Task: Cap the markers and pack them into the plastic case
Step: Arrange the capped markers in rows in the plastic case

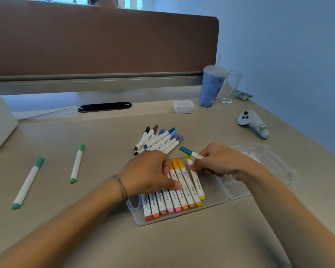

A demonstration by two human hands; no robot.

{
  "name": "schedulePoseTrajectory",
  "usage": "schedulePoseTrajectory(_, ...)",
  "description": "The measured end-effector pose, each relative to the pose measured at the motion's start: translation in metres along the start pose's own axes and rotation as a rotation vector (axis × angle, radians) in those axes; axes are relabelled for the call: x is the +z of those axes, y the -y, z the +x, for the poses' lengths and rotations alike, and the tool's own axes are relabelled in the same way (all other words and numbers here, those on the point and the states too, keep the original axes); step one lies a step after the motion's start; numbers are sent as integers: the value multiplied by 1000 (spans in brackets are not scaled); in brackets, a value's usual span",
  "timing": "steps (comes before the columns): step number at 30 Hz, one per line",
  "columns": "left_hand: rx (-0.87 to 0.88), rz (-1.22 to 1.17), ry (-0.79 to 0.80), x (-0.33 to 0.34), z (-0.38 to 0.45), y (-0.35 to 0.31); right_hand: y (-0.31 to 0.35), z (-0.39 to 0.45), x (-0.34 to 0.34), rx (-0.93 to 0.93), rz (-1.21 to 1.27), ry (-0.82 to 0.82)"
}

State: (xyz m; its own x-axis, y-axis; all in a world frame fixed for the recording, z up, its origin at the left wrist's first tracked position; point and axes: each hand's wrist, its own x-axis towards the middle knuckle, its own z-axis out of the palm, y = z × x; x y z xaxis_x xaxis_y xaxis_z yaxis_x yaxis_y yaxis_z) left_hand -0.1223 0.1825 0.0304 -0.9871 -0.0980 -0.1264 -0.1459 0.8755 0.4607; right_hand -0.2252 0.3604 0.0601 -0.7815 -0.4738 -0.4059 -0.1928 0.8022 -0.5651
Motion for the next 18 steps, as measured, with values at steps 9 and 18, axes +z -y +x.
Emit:
schedulePoseTrajectory(9,-2,78,55,2,4,0,-1,1,8,38,-61,-17)
schedulePoseTrajectory(18,1,96,40,1,5,-1,2,-7,12,-23,-151,-117)
